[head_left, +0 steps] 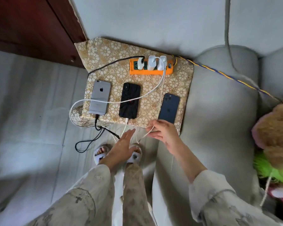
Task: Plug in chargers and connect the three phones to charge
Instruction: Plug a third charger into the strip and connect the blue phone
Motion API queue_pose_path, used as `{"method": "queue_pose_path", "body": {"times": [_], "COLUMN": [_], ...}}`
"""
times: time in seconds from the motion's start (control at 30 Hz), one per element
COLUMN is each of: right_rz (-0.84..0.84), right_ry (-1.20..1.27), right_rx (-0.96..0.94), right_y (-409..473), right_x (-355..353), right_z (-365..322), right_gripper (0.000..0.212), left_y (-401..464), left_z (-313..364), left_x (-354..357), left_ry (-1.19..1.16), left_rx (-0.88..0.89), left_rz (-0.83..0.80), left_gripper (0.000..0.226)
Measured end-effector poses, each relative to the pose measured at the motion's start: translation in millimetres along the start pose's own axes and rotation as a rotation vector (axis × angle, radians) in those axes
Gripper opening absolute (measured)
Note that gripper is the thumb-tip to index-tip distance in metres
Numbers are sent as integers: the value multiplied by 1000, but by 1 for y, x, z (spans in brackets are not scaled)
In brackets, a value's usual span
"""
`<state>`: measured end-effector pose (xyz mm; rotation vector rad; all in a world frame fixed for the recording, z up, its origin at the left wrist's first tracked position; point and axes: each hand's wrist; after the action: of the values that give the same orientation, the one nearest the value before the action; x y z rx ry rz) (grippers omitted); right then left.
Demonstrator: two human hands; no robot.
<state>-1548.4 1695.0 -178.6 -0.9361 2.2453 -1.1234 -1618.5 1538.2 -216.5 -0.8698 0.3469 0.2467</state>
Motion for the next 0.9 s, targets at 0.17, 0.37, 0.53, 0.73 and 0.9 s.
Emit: {"method": "queue_pose_path", "body": {"times": [0.17,0.37,0.53,0.73,0.9], "right_rz": [-44,-91,-157,-219,-48], "right_ry": [313,345,-168,-164,-433], "right_rx": [12,-59,-149,-197,-360], "right_y": [-43,-100,-161,-216,-230], "right_x": [-1,4,14,29,13], "right_z": [-24,-47,-35,-45,-62], "right_gripper": [17,28,40,43,26], "left_y": [-43,-91,-123,-148,-162], "left_z": [26,49,86,136,167], "left_x": [-13,-49,-100,-160,-188], "left_ry": [-175,-376,-835,-1310,-1499], "left_rx": [88,75,1,-23,50], "left_rz": [-18,118,150,42,-27], "left_gripper": [35,13,16,24,21]}}
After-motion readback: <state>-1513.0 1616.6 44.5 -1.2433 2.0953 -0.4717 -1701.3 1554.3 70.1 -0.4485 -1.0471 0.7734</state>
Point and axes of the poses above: each hand's wrist, its own y-axis towards the middle knuckle, its own x-axis out of the palm, z = x × y, and after that the axes turned 4 degrees about z, right-handed
